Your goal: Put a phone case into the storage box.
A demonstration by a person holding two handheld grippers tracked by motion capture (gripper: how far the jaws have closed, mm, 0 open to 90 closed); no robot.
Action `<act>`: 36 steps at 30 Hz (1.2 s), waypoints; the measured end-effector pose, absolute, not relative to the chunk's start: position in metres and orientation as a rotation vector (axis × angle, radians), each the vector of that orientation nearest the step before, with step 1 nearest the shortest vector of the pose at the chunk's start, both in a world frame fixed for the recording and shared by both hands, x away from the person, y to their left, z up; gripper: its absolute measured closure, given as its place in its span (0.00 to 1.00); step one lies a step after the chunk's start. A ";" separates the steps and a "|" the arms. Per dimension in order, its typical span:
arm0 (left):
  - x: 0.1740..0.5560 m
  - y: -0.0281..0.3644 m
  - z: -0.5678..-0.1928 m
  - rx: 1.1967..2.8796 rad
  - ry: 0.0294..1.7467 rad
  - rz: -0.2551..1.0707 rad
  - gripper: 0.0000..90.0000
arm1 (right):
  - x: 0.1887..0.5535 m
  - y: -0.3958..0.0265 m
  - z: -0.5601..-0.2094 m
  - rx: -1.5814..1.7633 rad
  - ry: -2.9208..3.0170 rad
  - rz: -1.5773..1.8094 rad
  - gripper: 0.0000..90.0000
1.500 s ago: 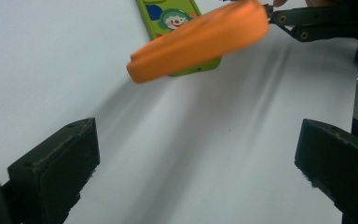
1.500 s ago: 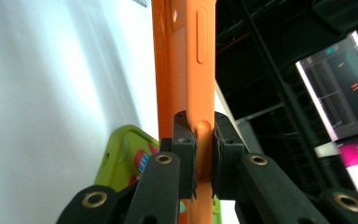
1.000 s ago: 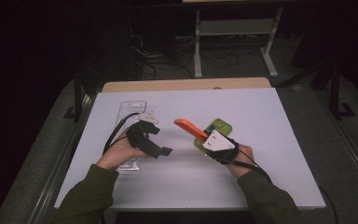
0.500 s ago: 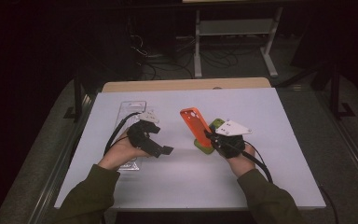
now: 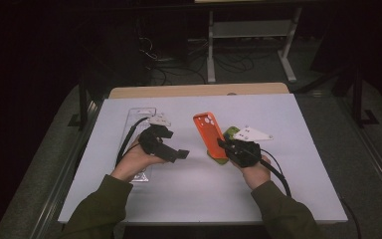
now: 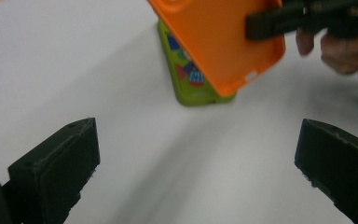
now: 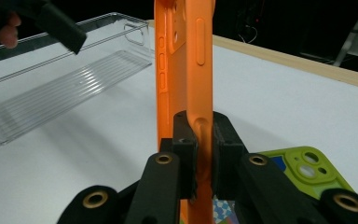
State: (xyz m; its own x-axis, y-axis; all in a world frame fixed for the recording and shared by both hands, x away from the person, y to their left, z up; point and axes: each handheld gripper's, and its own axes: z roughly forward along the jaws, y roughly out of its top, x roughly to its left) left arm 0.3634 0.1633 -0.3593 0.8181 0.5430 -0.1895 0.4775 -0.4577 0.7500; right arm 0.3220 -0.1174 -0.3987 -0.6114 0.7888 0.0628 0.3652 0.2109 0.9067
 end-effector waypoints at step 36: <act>0.384 0.126 -0.363 1.961 0.767 0.090 0.00 | 0.312 -0.100 -0.395 1.038 2.076 1.424 0.90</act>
